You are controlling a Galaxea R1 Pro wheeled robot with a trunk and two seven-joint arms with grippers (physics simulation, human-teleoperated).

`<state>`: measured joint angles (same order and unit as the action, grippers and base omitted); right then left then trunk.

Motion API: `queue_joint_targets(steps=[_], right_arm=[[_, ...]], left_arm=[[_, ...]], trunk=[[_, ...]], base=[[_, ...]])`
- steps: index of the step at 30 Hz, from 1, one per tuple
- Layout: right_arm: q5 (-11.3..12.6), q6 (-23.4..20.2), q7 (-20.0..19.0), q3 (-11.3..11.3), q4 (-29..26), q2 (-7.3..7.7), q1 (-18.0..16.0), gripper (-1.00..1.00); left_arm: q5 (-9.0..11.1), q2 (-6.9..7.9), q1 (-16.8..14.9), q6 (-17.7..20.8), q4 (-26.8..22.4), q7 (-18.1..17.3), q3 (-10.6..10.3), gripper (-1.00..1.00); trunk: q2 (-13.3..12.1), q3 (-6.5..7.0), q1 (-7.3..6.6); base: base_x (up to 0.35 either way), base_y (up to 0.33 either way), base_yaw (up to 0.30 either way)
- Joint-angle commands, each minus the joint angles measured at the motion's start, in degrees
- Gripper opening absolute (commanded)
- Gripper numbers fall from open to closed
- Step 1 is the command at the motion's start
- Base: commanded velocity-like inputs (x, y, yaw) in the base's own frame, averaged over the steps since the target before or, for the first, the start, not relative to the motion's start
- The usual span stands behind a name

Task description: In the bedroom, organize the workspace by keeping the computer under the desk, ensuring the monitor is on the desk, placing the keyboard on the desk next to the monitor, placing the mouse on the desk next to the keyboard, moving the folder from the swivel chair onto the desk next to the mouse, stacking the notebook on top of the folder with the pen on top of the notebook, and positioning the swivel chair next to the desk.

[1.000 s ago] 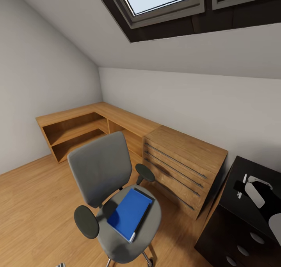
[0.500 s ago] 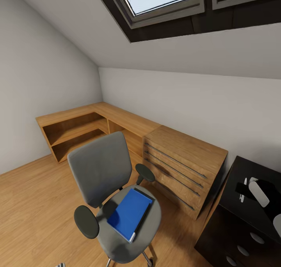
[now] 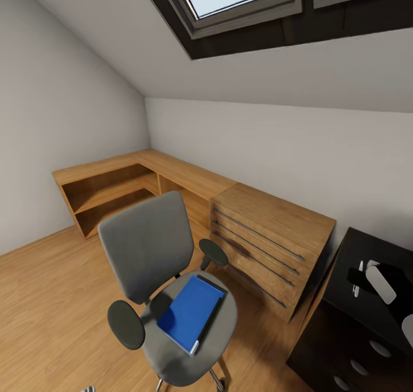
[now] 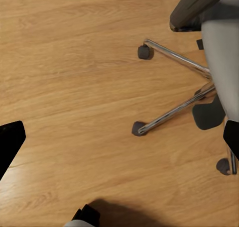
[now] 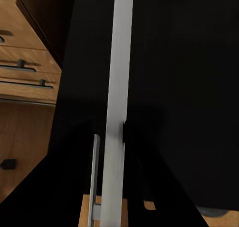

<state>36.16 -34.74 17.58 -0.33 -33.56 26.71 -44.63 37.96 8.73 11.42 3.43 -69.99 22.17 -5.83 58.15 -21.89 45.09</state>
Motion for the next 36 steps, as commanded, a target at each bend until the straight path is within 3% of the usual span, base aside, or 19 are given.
queue_joint_targets(steps=[1, 5, 23, 36], right_arm=[[0.7, -0.2, 0.5, 0.0, -0.1, 0.01, 0.0, -1.00], [0.7, -0.1, 0.5, 0.0, -0.1, -0.07, 0.0, -1.00], [0.7, 0.1, 0.4, 0.0, -0.1, -0.08, 0.0, -1.00], [0.6, 0.3, 0.5, 0.1, -0.1, -0.20, 0.0, -1.00]], left_arm=[[0.3, 0.06, 0.0, 0.2, -0.1, 0.4, -0.1, 1.00], [0.3, 0.06, 0.0, 0.2, -0.1, 0.4, -0.1, 1.00], [0.3, 0.06, 0.0, 0.2, -0.1, 0.4, -0.1, 1.00], [0.3, 0.06, 0.0, 0.2, -0.1, 0.4, -0.2, 1.00]], trunk=[[0.5, -0.24, 0.24], [0.5, -0.24, 0.24], [7.7, -3.48, 4.19], [7.7, -3.48, 4.19]], base=[[0.000, 0.000, 0.000], [0.000, 0.000, 0.000], [0.000, 0.000, 0.000], [0.000, 0.000, 0.000]])
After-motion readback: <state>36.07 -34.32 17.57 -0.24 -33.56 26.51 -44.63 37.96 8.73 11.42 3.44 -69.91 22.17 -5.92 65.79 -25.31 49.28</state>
